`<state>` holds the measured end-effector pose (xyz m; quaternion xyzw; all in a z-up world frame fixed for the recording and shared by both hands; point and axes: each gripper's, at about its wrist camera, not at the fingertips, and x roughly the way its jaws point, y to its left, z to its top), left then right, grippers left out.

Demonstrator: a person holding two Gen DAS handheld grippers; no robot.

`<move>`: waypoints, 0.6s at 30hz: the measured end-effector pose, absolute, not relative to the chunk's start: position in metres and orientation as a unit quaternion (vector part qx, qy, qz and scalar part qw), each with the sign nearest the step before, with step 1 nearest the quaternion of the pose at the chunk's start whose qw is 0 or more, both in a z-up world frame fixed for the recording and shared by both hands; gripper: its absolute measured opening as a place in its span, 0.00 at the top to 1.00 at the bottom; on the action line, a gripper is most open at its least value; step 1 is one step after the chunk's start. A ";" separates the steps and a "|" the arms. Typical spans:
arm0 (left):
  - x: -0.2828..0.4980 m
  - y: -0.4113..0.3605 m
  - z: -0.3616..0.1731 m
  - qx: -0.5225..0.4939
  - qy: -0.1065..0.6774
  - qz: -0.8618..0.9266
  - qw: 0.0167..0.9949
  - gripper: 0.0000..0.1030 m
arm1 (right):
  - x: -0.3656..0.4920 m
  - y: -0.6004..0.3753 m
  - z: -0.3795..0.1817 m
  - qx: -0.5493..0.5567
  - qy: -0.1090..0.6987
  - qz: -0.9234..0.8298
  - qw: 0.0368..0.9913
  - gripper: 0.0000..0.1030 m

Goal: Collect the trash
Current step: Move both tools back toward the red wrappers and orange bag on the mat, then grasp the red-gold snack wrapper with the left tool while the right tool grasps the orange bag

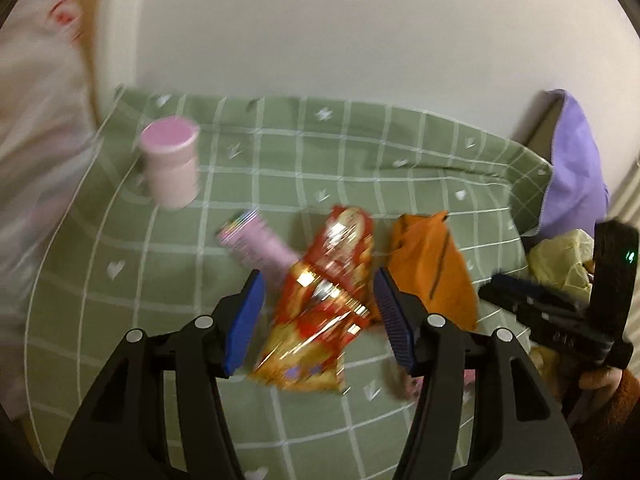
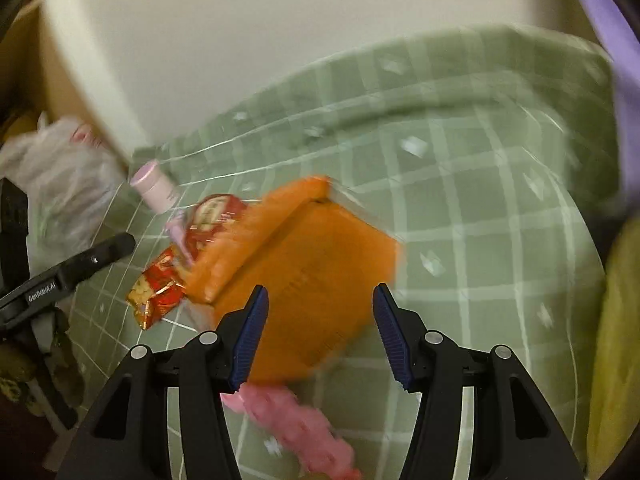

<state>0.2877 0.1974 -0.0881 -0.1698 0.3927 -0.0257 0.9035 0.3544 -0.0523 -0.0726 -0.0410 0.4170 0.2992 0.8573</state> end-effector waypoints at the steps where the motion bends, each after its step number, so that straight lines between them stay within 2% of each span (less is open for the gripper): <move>1: 0.284 0.200 -0.090 -0.172 0.396 -0.021 0.902 0.48 | 0.356 -0.040 -0.071 -0.058 0.408 0.305 0.858 0.50; 8: 0.267 0.215 -0.089 -0.178 0.391 -0.007 0.903 0.48 | 0.382 0.003 -0.103 -0.097 0.465 0.309 0.824 0.50; 15: 0.265 0.222 -0.096 -0.188 0.392 -0.001 0.901 0.48 | 0.387 -0.008 -0.117 -0.112 0.482 0.347 0.797 0.51; 16: 0.265 0.220 -0.098 -0.190 0.394 -0.004 0.899 0.48 | 0.388 -0.010 -0.117 -0.117 0.483 0.345 0.796 0.55; 18: 0.265 0.218 -0.101 -0.192 0.397 -0.009 0.898 0.48 | 0.387 -0.013 -0.116 -0.130 0.481 0.333 0.801 0.81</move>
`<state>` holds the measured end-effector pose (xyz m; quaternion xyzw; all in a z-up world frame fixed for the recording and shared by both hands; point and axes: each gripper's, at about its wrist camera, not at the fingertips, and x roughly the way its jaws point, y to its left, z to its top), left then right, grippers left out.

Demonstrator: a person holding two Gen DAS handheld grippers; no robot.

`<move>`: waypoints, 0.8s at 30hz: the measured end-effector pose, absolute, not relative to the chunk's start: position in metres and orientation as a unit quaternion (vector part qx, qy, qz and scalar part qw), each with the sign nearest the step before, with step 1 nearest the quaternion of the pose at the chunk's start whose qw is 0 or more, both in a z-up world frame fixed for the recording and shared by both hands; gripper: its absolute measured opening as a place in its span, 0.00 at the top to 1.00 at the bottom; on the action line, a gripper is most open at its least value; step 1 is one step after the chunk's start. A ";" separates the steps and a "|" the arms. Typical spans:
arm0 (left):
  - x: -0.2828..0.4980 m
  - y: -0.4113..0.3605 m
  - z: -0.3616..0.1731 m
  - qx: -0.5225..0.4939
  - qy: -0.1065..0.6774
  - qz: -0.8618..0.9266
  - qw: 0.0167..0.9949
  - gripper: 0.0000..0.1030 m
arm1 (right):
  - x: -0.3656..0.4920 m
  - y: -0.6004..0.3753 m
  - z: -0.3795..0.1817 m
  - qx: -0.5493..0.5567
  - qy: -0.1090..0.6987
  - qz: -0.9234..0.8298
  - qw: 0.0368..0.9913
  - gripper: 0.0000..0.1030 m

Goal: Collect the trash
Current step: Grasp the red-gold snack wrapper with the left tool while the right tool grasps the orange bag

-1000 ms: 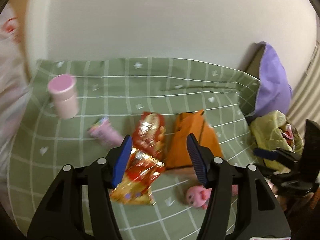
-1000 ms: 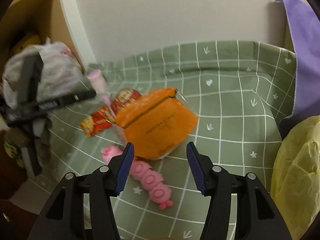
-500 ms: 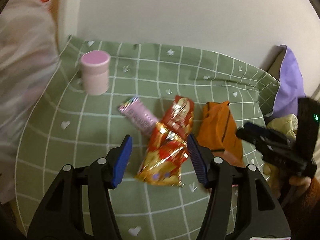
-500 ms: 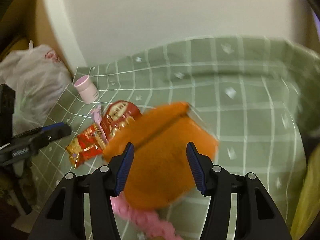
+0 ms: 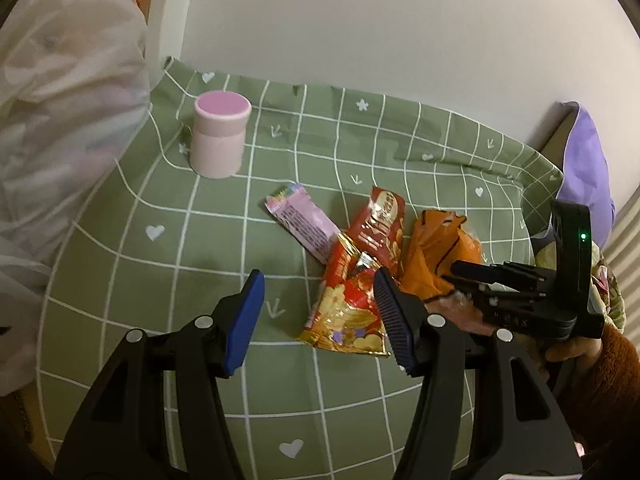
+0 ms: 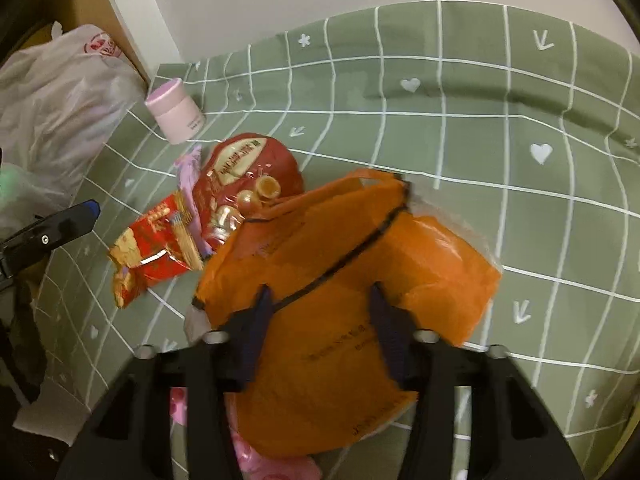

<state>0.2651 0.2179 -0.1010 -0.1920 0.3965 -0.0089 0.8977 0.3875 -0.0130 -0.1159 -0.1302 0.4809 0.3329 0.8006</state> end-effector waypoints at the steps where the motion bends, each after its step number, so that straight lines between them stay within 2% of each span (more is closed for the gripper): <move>1: 0.265 0.216 -0.102 -0.191 0.398 -0.011 0.897 0.48 | 0.388 -0.017 -0.115 -0.123 0.485 0.335 0.798 0.92; 2: 0.264 0.214 -0.101 -0.189 0.398 -0.012 0.898 0.48 | 0.388 -0.021 -0.114 -0.117 0.485 0.333 0.800 0.96; 7: 0.263 0.212 -0.102 -0.180 0.400 -0.015 0.899 0.48 | 0.385 -0.060 -0.082 -0.065 0.450 0.300 0.839 0.96; 10: 0.261 0.214 -0.104 -0.184 0.401 -0.009 0.897 0.48 | 0.377 -0.089 -0.072 -0.008 0.441 0.282 0.852 0.91; 11: 0.260 0.215 -0.105 -0.187 0.402 -0.009 0.896 0.48 | 0.375 -0.095 -0.073 0.009 0.443 0.283 0.850 0.77; 12: 0.259 0.215 -0.105 -0.189 0.402 -0.008 0.896 0.48 | 0.373 -0.099 -0.076 0.025 0.448 0.291 0.845 0.54; 13: 0.259 0.215 -0.105 -0.189 0.403 -0.008 0.895 0.48 | 0.372 -0.099 -0.083 0.034 0.458 0.298 0.837 0.47; 20: 0.254 0.215 -0.101 -0.180 0.403 -0.006 0.897 0.48 | 0.373 -0.081 -0.112 0.036 0.495 0.262 0.828 0.47; 23: 0.249 0.216 -0.101 -0.175 0.406 -0.002 0.897 0.48 | 0.377 -0.073 -0.113 0.036 0.483 0.264 0.834 0.47; 24: 0.248 0.217 -0.102 -0.175 0.408 -0.004 0.896 0.48 | 0.378 -0.068 -0.115 0.029 0.480 0.266 0.835 0.52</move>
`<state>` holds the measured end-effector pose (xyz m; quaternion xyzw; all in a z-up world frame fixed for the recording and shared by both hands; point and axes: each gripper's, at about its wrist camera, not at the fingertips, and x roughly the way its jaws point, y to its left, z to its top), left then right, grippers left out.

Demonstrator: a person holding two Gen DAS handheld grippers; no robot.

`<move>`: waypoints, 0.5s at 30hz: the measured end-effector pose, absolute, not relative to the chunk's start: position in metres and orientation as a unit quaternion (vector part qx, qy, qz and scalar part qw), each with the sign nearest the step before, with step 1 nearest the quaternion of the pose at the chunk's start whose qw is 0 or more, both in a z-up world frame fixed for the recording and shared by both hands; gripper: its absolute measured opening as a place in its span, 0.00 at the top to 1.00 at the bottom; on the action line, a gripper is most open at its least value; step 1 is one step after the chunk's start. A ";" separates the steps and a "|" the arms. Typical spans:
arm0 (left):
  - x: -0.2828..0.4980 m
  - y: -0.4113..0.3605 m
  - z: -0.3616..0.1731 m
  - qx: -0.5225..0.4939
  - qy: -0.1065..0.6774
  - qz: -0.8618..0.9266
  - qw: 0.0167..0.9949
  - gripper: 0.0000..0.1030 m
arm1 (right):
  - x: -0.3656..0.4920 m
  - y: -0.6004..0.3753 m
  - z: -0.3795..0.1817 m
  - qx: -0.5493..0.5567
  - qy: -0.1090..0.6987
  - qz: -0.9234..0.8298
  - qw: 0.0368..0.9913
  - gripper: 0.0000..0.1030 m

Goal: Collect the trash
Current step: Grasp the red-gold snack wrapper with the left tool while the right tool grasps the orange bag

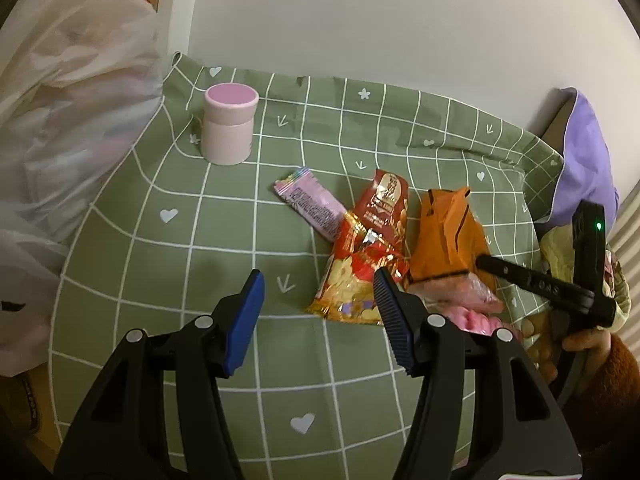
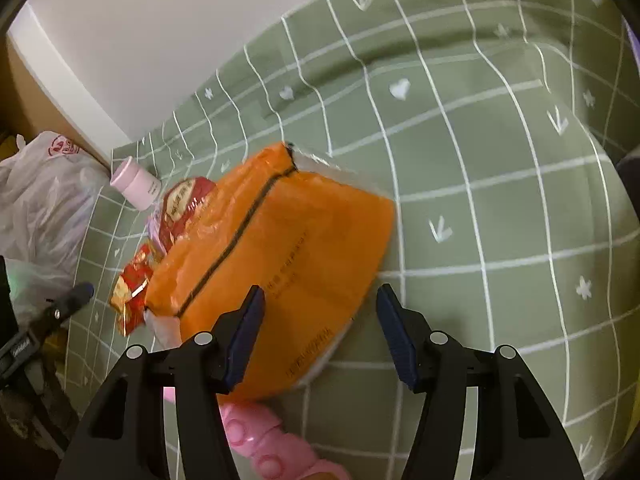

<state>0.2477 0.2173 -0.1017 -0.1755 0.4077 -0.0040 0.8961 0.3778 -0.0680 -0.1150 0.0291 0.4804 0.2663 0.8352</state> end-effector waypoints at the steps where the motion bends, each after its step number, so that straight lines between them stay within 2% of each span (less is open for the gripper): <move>1: 0.246 0.218 -0.102 -0.177 0.410 -0.006 0.895 0.47 | 0.379 -0.065 -0.115 0.017 0.475 0.261 0.840 0.56; 2: 0.245 0.219 -0.103 -0.179 0.412 -0.008 0.893 0.46 | 0.379 -0.061 -0.116 0.001 0.473 0.258 0.843 0.72; 4: 0.244 0.220 -0.105 -0.186 0.420 -0.017 0.888 0.42 | 0.381 -0.060 -0.113 -0.002 0.475 0.271 0.837 0.92; 5: 0.244 0.220 -0.106 -0.188 0.426 -0.019 0.885 0.42 | 0.382 -0.062 -0.111 0.010 0.477 0.280 0.833 0.97; 15: 0.271 0.209 -0.110 -0.199 0.433 -0.023 0.879 0.42 | 0.362 -0.111 -0.047 0.019 0.414 0.281 0.866 0.97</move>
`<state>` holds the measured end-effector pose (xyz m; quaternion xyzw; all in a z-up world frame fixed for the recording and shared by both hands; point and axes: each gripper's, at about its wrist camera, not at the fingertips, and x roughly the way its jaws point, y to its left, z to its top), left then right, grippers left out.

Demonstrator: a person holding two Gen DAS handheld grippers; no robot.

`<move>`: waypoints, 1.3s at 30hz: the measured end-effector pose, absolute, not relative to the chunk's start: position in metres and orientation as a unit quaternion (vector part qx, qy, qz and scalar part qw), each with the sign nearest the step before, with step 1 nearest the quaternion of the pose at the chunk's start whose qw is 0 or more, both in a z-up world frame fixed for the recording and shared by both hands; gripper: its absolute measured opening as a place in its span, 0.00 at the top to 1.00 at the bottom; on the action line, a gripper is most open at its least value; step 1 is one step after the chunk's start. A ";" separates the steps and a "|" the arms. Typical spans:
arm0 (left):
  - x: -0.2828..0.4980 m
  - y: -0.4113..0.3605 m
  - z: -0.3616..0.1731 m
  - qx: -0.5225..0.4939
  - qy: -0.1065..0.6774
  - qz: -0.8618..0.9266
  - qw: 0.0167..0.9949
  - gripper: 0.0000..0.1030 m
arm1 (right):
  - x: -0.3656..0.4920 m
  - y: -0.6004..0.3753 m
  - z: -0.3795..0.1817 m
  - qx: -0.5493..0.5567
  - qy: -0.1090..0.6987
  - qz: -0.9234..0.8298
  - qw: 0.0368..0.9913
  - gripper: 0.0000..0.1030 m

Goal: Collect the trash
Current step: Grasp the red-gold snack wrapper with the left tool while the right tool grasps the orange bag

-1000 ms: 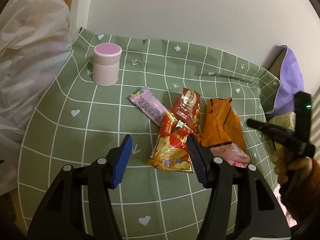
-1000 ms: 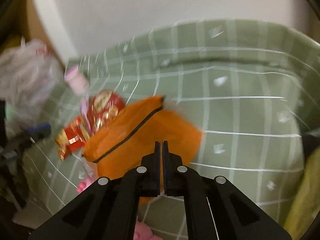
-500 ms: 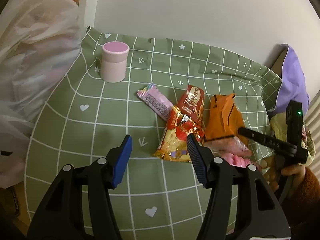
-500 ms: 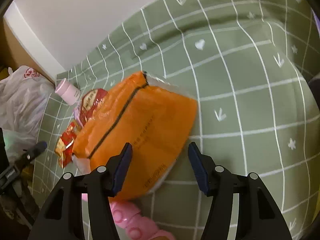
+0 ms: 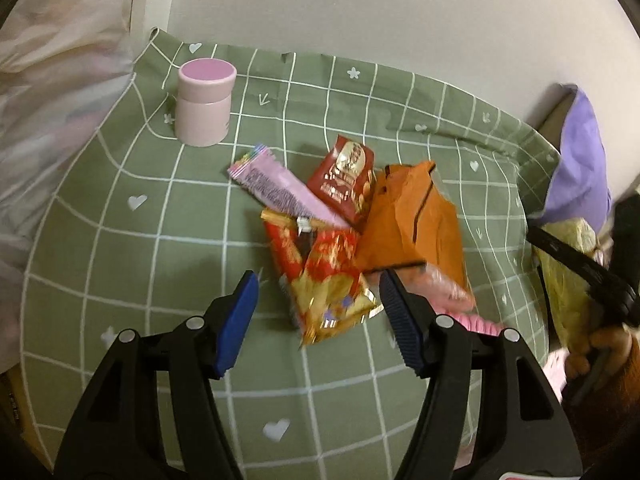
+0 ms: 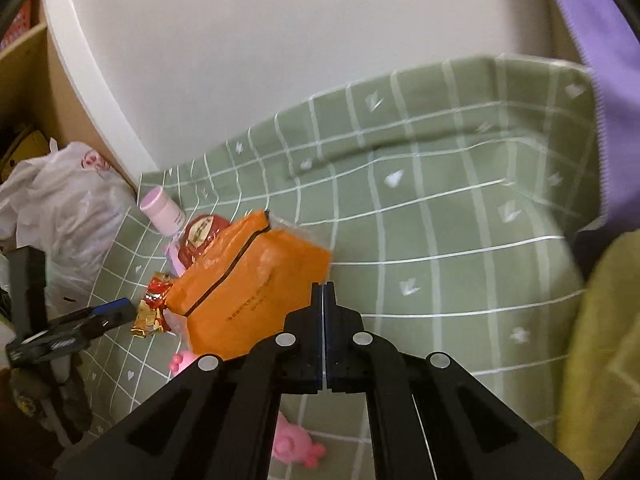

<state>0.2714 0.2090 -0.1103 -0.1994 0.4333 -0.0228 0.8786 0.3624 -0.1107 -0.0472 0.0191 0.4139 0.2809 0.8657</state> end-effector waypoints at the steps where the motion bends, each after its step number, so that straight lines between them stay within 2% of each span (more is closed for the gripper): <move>1: 0.276 0.207 -0.112 -0.201 0.434 -0.016 0.878 0.42 | 0.358 -0.115 -0.044 0.028 0.412 0.294 0.862 0.97; 3: 0.284 0.204 -0.115 -0.200 0.440 -0.009 0.875 0.45 | 0.350 -0.113 -0.042 0.024 0.411 0.307 0.858 0.95; 4: 0.287 0.202 -0.116 -0.200 0.443 -0.010 0.874 0.51 | 0.344 -0.106 -0.043 0.007 0.410 0.315 0.856 0.92; 5: 0.288 0.201 -0.117 -0.201 0.447 -0.012 0.872 0.56 | 0.340 -0.100 -0.043 -0.005 0.408 0.326 0.852 0.77; 6: 0.288 0.200 -0.118 -0.204 0.451 -0.014 0.869 0.68 | 0.336 -0.090 -0.045 -0.015 0.409 0.341 0.846 0.57; 7: 0.288 0.201 -0.119 -0.208 0.454 -0.017 0.866 0.81 | 0.332 -0.080 -0.048 -0.025 0.413 0.357 0.837 0.54; 9: 0.282 0.202 -0.118 -0.209 0.458 -0.020 0.864 0.89 | 0.328 -0.063 -0.050 -0.043 0.416 0.380 0.825 0.55; 10: 0.276 0.203 -0.116 -0.204 0.456 -0.018 0.866 0.95 | 0.325 -0.051 -0.050 -0.061 0.411 0.388 0.823 0.55; 11: 0.271 0.204 -0.114 -0.199 0.455 -0.015 0.868 0.97 | 0.323 -0.041 -0.051 -0.077 0.406 0.394 0.821 0.54; 16: 0.241 0.222 -0.098 -0.200 0.441 0.006 0.875 0.97 | 0.319 0.005 -0.067 -0.143 0.401 0.419 0.802 0.55; 17: 0.238 0.225 -0.096 -0.202 0.439 0.010 0.876 0.97 | 0.320 0.010 -0.071 -0.146 0.406 0.422 0.797 0.57; 18: 0.234 0.229 -0.094 -0.204 0.437 0.012 0.876 0.97 | 0.322 0.016 -0.076 -0.150 0.414 0.422 0.793 0.66; 21: 0.226 0.233 -0.091 -0.212 0.436 0.010 0.874 0.95 | 0.326 0.018 -0.086 -0.147 0.428 0.409 0.792 0.81; 23: 0.224 0.231 -0.091 -0.210 0.436 0.007 0.875 0.86 | 0.330 0.011 -0.086 -0.126 0.436 0.405 0.794 0.83; 24: 0.224 0.229 -0.091 -0.209 0.436 0.005 0.875 0.74 | 0.330 0.006 -0.085 -0.123 0.436 0.399 0.797 0.84; 25: 0.224 0.227 -0.092 -0.207 0.435 0.003 0.876 0.65 | 0.330 0.000 -0.082 -0.121 0.433 0.391 0.803 0.86; 26: 0.224 0.225 -0.092 -0.208 0.433 -0.001 0.877 0.63 | 0.329 -0.007 -0.079 -0.118 0.430 0.383 0.809 0.89; 27: 0.225 0.224 -0.092 -0.210 0.430 -0.008 0.878 0.62 | 0.328 -0.016 -0.076 -0.115 0.429 0.373 0.815 0.93; 30: 0.234 0.219 -0.098 -0.213 0.424 -0.023 0.880 0.59 | 0.325 -0.038 -0.066 -0.102 0.424 0.344 0.831 0.93; 38: 0.268 0.190 -0.123 -0.221 0.442 -0.010 0.869 0.59 | 0.295 -0.100 -0.045 -0.059 0.404 0.291 0.865 0.93; 39: 0.271 0.187 -0.125 -0.216 0.450 -0.003 0.866 0.67 | 0.291 -0.104 -0.043 -0.060 0.400 0.294 0.866 0.93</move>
